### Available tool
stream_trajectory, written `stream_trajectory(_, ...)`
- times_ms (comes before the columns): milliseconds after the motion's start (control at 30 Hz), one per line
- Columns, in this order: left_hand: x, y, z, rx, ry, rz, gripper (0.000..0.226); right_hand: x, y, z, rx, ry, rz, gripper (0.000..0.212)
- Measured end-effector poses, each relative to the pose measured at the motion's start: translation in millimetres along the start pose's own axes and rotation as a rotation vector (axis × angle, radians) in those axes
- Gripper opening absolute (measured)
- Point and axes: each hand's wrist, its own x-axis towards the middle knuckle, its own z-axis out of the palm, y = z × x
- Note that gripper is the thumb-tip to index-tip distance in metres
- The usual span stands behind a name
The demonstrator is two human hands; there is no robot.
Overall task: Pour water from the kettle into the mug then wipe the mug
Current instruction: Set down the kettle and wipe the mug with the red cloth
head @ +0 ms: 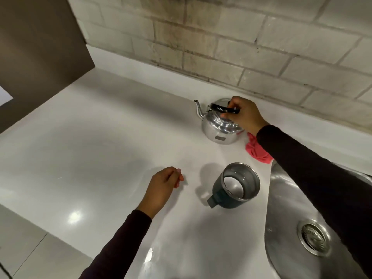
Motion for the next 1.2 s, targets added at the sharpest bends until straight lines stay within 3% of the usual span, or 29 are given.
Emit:
stream_trajectory(100, -0.2, 3.6, 8.1, -0.004, -0.04, 0.014, 0.04, -22.7, 11.8, 13.1, -0.056, -0.103, 0.025, 0.019)
stream_trajectory(167, -2.6, 7.2, 12.6, -0.007, -0.076, 0.032, 0.041, -35.5, 17.2, 14.4, 0.025, -0.074, 0.027, 0.022)
stream_trajectory(267, -7.2, 14.8, 20.8, -0.008, -0.168, 0.043, 0.037, -42.1, 31.6, 7.5, 0.146, 0.225, -0.009, 0.023)
stream_trajectory(367, -13.6, 21.7, 32.4, 0.003, -0.282, 0.023, 0.031, -43.6, 64.5, 0.4, 0.089, 0.364, 0.202, 0.028)
stream_trajectory(467, -20.3, 23.6, 45.4, 0.006, -0.374, -0.024, 0.035, -51.3, 101.1, 2.5, -0.055, 0.244, 0.374, 0.032)
stream_trajectory(533, -24.6, 24.4, 54.0, -0.011, -0.44, -0.062, 0.047, -60.3, 119.7, 10.7, -0.254, 0.051, 0.372, 0.043)
stream_trajectory(600, -27.3, 25.7, 62.8, -0.043, -0.509, -0.076, 0.04, -64.7, 130.6, 15.5, -0.398, -0.062, 0.4, 0.057)
stream_trajectory(767, -25.6, 27.4, 74.0, -0.152, -0.562, -0.156, 0.036, -76.6, 128.1, 16.6, -0.353, -0.026, 0.41, 0.049)
stream_trajectory(933, -22.1, 27.2, 73.1, -0.107, -0.534, -0.099, 0.041, -118.6, 115.9, 21.3, -0.307, 0.001, 0.259, 0.044)
stream_trajectory(1200, -27.9, 36.2, 57.1, -0.187, -0.59, -0.048, 0.04, -204.4, 79.6, 35.7, -0.228, 0.077, 0.264, 0.033)
